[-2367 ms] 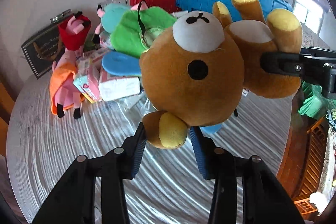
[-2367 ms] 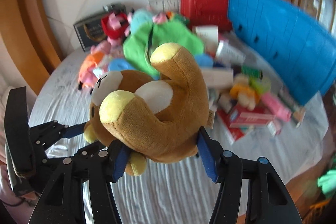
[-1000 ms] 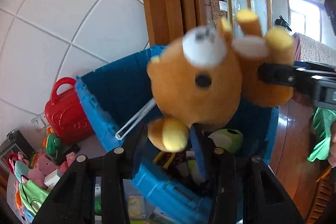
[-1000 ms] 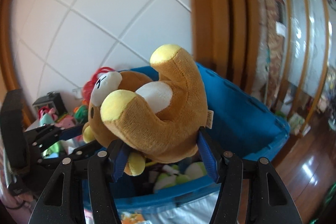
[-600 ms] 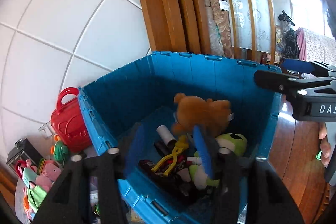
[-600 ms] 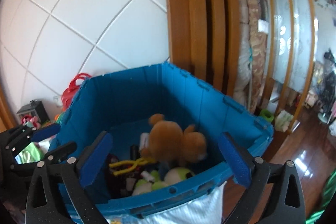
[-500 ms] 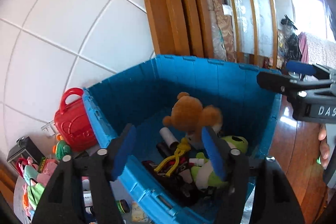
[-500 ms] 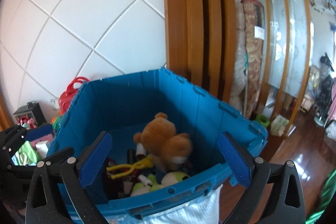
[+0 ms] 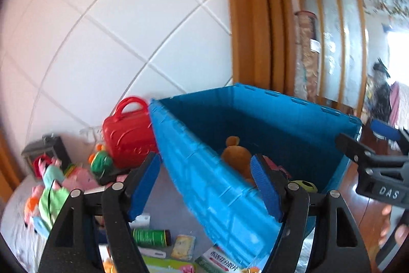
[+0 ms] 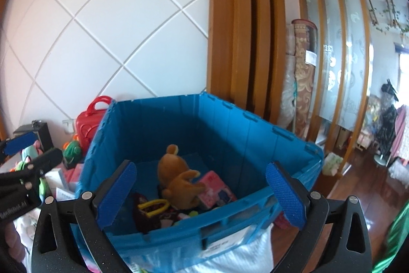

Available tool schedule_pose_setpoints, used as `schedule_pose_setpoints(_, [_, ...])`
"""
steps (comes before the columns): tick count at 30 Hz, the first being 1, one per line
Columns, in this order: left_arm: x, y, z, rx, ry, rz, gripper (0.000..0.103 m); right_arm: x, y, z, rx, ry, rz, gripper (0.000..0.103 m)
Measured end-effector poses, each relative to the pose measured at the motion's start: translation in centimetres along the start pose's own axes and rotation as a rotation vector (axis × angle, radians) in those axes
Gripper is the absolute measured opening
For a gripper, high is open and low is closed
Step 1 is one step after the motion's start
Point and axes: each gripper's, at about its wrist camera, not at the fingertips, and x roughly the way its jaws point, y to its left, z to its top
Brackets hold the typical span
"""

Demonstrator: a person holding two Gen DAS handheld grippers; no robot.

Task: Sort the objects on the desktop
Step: 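Move both grippers back to the pile on the bed, then grasp the white plush goose with the left gripper while the right approaches the pink wipes pack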

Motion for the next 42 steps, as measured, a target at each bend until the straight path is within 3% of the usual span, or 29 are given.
schedule_pose_setpoints(6, [-2.3,5.1,-2.6,-0.049,-0.009,0.083,0.073,-1.3,3.5,-0.9,-0.005,-0.043,0.105,0.103])
schedule_pose_setpoints(11, [-4.9,11.2,-5.4,-0.1,0.006,0.183,0.073,-2.7,8.2,-2.1,-0.03,-0.054,0.305,0.103])
schedule_pose_setpoints(16, [-7.2,17.7,-8.8,-0.132,0.047,0.268,0.073,-4.2,13.3,-3.6,-0.067,-0.072,0.345,0.103])
schedule_pose_setpoints(19, [-8.3,21.8,-11.3,-0.131,0.097,0.336,0.073,-3.2,16.6,-5.2,-0.08,0.024,0.384,0.103])
schedule_pose_setpoints(24, [-9.4,28.2,-17.1,-0.11,0.231,0.41,0.073,-1.5,20.2,-10.0,-0.06,0.182,0.335,0.103])
schedule_pose_setpoints(29, [-8.2,32.5,-23.1,-0.144,0.399,0.393,0.073,0.0,21.3,-15.6,-0.021,0.367,0.24,0.103])
schedule_pose_setpoints(35, [-5.6,33.4,-28.1,-0.183,0.522,0.333,0.073,1.6,20.6,-21.0,0.011,0.564,0.191,0.103])
schedule_pose_setpoints(42, [-2.8,31.0,-28.8,-0.16,0.578,0.283,0.073,4.6,19.4,-24.7,0.052,0.717,0.222,0.103])
